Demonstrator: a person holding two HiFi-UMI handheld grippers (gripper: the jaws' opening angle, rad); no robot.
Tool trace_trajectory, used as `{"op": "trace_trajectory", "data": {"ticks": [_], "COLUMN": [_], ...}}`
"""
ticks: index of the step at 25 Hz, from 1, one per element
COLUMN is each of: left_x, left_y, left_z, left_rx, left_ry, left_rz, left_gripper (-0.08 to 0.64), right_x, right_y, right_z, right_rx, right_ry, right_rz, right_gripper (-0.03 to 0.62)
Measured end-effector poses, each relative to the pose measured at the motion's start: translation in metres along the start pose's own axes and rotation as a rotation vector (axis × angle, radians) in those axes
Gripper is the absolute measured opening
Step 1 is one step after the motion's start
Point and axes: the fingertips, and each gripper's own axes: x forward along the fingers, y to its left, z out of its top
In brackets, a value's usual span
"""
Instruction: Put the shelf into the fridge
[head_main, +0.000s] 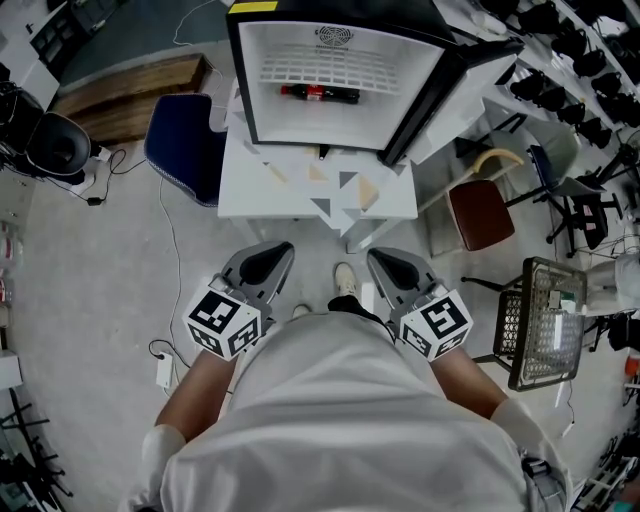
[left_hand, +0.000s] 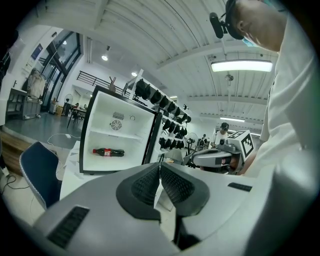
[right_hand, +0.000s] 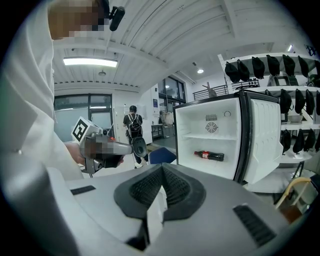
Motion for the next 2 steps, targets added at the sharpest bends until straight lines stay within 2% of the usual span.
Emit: {"op": "trace_trajectory", "data": {"ticks": [2], "left_x": [-0.0012], "left_y": [-0.0031], "left_z": [0.0001], "left_rx": [-0.007], "left_ry": [-0.002], "left_rz": [-0.007], "left_gripper": [0.023], "right_x": [-0.0013], "right_y": [0.0015], "right_z": [-0.0008], "right_rx": [0.004], "right_ry": [0.003], "right_rz": [0.003], "right_gripper": [0.008]}}
